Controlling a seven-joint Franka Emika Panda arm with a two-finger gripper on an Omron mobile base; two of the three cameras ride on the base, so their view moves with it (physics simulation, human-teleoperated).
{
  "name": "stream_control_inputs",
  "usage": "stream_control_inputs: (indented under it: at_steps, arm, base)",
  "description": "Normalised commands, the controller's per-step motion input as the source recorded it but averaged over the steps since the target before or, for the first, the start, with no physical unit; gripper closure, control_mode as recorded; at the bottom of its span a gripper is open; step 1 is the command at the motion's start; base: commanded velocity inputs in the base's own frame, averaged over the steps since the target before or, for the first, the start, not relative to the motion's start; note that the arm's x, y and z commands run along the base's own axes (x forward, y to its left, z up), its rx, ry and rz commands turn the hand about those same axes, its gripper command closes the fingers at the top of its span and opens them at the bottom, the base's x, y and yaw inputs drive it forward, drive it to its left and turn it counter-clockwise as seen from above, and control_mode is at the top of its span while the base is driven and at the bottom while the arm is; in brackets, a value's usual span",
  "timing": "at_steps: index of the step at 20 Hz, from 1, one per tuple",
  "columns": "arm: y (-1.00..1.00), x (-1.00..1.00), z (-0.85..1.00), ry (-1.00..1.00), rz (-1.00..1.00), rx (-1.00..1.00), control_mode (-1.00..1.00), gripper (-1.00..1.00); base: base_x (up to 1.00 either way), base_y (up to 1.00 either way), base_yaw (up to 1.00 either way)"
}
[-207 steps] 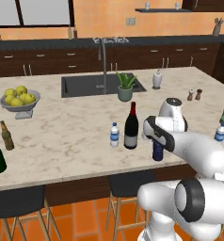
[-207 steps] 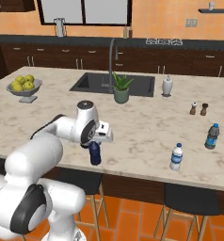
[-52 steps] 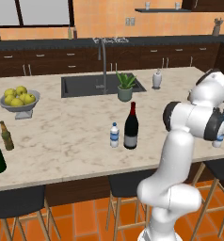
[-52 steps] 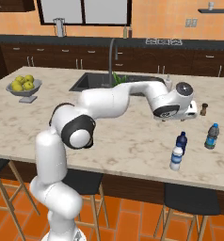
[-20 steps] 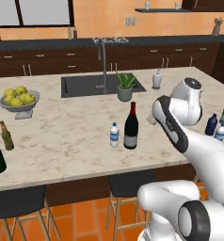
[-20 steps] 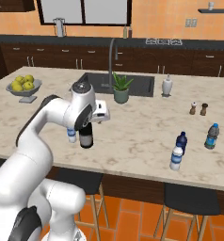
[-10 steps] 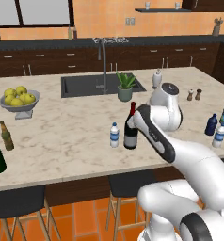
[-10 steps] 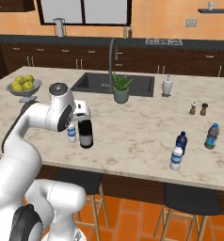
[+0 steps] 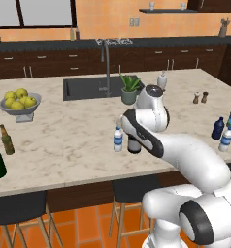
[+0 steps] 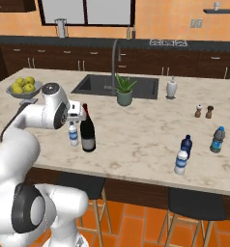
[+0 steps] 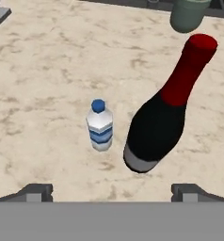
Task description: Move the plastic bottles in the middle to the plastics group, and the glass bottles in the middle to the glass group.
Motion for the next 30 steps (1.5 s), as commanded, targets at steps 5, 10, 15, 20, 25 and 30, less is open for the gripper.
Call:
stream_control_inputs:
  at_steps: [5,10,15,20,25,30]
  arm:
    - [-0.11,0.66,0.0,0.01,-0.17,0.04,-1.0,-1.0]
    - [-0.41,0.58,0.0,0.0,-0.09,0.05,-1.0,-1.0]
    - [-0.18,0.23,0.0,0.0,-0.05,0.04,-1.0,-1.0]
    - [0.06,-0.14,0.0,-0.04,0.0,0.01,-1.0,-1.0]
    - [-0.05,-0.06,-0.17,-0.05,0.0,0.0,-1.0,-1.0]
    - [-0.01,0.0,-0.17,-0.03,0.0,0.0,-1.0,-1.0]
  base:
    - [0.0,0.0,0.0]
    - [0.0,0.0,0.0]
    - [0.0,0.0,0.0]
    - [0.0,0.0,0.0]
    - [0.0,0.0,0.0]
    - [0.0,0.0,0.0]
